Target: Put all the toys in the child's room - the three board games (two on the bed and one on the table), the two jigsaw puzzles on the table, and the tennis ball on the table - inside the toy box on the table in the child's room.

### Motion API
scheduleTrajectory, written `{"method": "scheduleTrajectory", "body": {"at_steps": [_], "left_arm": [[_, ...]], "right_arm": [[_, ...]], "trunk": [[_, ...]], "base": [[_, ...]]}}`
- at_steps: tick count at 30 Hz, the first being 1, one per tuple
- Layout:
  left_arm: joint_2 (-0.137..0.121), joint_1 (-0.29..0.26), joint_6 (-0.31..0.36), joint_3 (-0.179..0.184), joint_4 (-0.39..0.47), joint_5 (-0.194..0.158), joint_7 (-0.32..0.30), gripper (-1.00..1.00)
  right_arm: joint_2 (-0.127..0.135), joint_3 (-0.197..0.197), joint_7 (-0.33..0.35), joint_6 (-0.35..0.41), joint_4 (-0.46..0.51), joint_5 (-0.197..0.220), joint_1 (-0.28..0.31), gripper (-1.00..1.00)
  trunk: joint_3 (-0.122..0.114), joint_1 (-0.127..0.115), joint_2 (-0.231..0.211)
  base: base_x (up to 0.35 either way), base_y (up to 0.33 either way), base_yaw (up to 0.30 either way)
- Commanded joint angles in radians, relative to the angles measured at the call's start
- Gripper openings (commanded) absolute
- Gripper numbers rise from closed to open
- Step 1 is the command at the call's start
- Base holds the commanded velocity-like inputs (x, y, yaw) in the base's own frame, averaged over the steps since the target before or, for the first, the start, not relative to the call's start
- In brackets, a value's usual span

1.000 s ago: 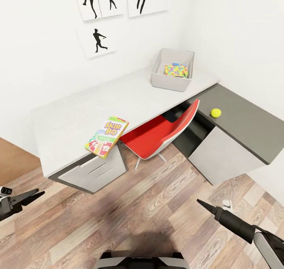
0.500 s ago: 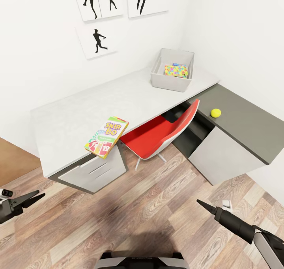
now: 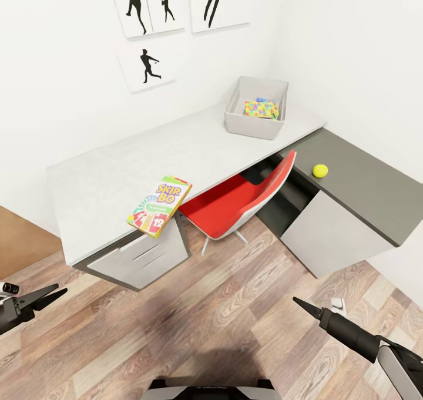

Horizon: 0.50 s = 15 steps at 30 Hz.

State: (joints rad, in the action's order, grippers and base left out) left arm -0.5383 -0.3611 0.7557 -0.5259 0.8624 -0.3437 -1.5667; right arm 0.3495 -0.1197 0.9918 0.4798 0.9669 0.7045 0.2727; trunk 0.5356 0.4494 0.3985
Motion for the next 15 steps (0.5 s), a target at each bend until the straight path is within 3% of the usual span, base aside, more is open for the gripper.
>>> {"method": "scheduleTrajectory", "body": {"at_steps": [1,15], "left_arm": [[0.0,-0.001,0.011,0.0,0.0,0.001,-0.004,1.0],[0.0,0.0,0.011,0.001,0.0,0.001,-0.004,1.0]], "right_arm": [[0.0,0.0,0.001,0.008,0.0,0.007,0.0,1.0],[0.001,-0.002,0.002,0.008,0.001,0.01,0.0,1.0]], "trunk": [[0.0,0.001,0.001],[-0.023,0.001,0.001]], "base": [[0.0,0.0,0.0],[0.0,0.0,0.0]]}}
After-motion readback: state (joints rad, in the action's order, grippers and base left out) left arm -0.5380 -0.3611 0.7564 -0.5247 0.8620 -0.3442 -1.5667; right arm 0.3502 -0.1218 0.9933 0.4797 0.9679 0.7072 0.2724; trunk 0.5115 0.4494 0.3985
